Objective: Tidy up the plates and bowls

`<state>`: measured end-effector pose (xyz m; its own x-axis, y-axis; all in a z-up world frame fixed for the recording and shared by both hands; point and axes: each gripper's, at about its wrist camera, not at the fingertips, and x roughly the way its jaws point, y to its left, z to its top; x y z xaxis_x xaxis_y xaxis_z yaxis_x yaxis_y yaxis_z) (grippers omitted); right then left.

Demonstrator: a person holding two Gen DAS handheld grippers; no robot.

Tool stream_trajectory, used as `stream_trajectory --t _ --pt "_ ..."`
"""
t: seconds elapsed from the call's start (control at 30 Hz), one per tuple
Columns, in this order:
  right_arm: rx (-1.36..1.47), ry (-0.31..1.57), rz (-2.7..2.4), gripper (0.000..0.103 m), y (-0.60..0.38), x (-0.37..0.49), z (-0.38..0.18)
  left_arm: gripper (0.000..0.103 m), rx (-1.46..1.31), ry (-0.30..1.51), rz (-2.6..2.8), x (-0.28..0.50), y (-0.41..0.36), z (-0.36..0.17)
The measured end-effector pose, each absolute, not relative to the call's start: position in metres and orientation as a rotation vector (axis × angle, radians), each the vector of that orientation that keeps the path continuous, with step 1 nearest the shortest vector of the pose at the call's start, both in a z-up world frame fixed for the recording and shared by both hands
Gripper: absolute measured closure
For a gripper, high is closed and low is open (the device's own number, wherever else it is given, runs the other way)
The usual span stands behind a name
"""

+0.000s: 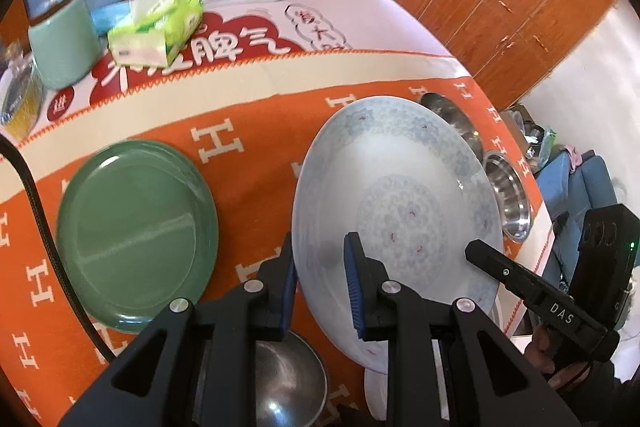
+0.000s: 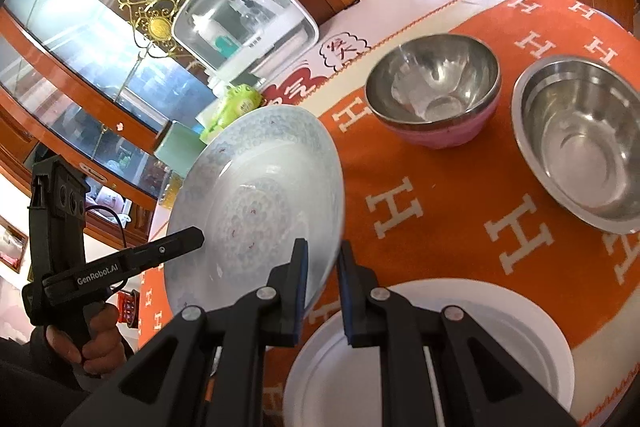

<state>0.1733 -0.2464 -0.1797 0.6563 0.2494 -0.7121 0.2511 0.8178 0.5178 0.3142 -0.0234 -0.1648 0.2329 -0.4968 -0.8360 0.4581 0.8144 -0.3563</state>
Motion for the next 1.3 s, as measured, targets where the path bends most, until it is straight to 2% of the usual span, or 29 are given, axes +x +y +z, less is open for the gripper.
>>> stream_trajectory --t 0.6,1.3 --pt "0.544 0.845 0.001 0.089 -0.242 0.105 -0.137 0.083 -0.001 1.064 -0.710 0.235 -0.021 -0.128" --pt "0.481 1.011 0.026 0.087 -0.269 0.042 -0.157 0.083 0.030 1.119 -0.699 0.164 -0.061 -0.145"
